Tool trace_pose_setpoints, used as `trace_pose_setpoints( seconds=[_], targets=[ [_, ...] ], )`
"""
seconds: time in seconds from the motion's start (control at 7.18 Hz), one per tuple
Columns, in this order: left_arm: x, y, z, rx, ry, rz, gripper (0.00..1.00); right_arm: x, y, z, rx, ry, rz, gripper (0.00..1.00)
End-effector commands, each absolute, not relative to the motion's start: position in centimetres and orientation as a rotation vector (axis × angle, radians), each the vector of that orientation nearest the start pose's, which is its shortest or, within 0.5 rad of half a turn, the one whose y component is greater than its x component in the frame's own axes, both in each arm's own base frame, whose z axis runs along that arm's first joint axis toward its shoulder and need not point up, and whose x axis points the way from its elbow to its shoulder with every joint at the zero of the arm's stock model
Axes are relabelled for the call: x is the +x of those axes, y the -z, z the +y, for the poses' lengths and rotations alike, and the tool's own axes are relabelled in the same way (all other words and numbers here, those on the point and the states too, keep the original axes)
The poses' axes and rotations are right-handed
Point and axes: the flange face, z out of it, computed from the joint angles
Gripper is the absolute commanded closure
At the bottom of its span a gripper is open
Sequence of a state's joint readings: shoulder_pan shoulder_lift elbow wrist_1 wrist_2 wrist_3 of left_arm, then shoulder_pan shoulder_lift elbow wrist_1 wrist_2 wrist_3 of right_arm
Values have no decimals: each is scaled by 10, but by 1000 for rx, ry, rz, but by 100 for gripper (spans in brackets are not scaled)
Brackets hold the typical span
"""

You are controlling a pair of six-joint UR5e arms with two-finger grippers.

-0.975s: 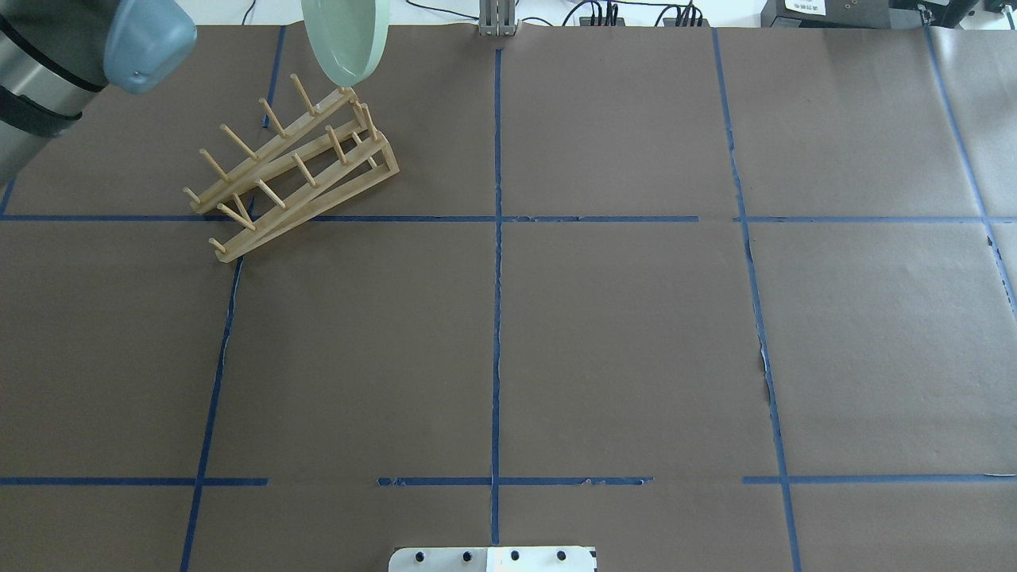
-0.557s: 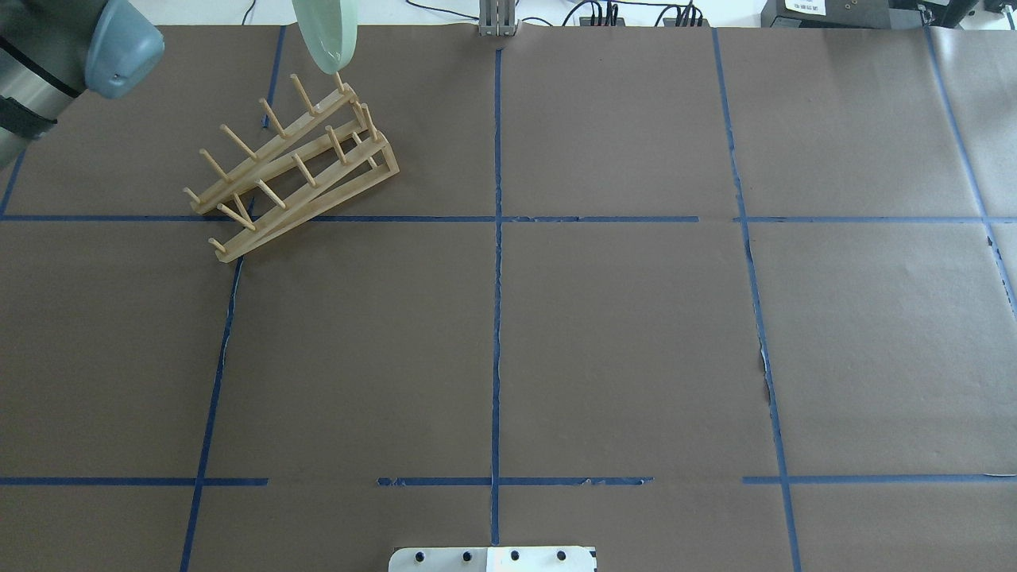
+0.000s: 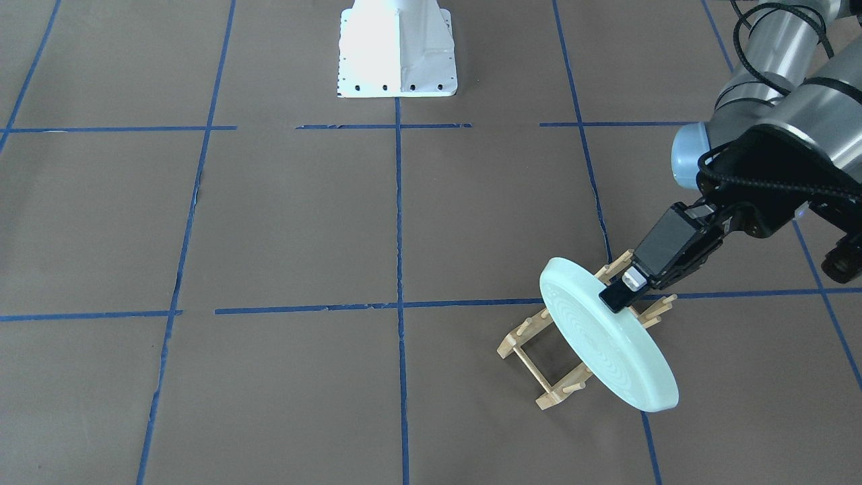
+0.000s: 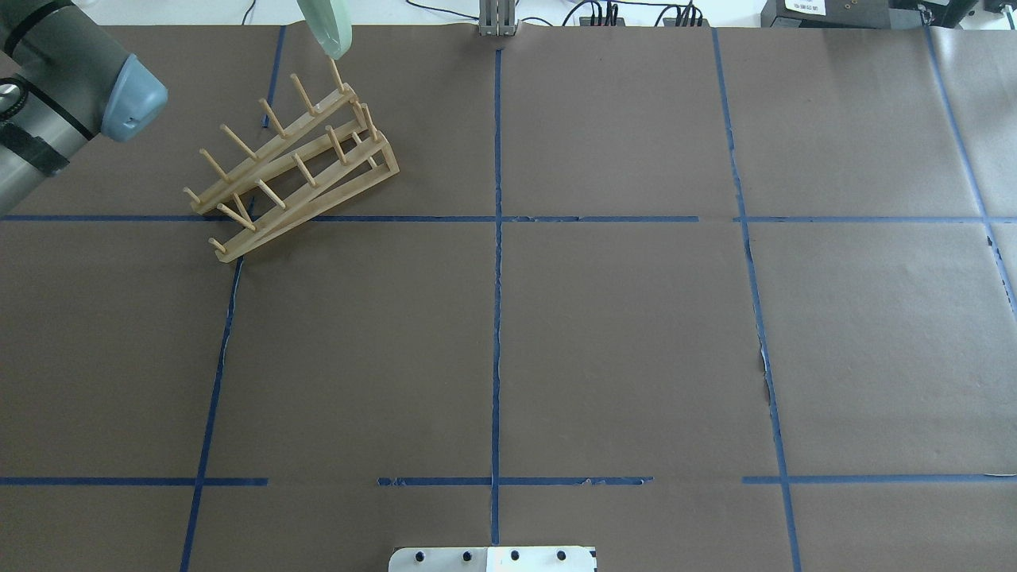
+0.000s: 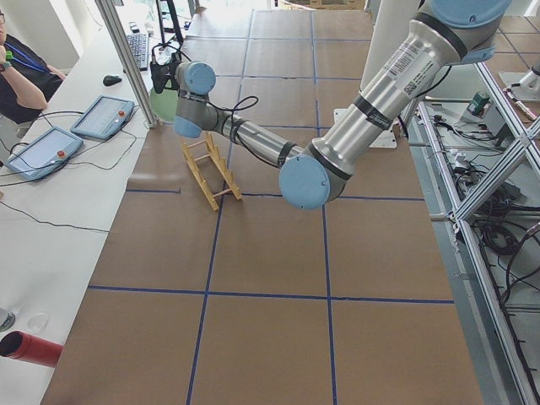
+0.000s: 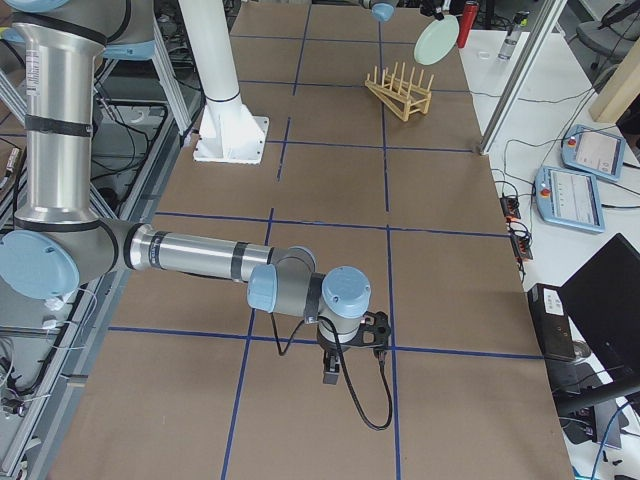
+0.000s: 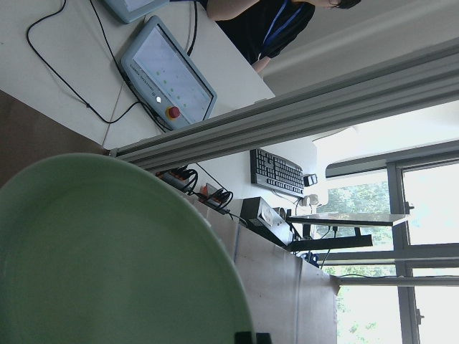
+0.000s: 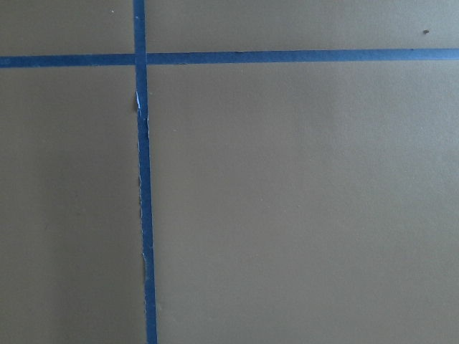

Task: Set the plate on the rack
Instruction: 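Carry the upright plate with the left gripper over the rack's far slots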

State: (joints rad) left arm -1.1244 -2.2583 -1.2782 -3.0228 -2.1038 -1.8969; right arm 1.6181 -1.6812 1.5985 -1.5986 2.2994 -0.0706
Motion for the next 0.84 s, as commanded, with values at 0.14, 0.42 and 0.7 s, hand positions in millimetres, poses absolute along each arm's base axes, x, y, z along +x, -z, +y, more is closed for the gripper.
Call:
trace_pose_setpoints(
  seconds=[0.14,0.42,0.7],
  targets=[
    [246,-259,-642,346,542,1815,100,87,-702,-431,-63,-17,-733,0],
    [255,-272,-635,346,536,1824,100,88,-702,-431,-62,-18,-733,0],
    [277,-288,-631,326,562,1807,100,88,-702,-431,-62,-18,-733,0]
  ],
)
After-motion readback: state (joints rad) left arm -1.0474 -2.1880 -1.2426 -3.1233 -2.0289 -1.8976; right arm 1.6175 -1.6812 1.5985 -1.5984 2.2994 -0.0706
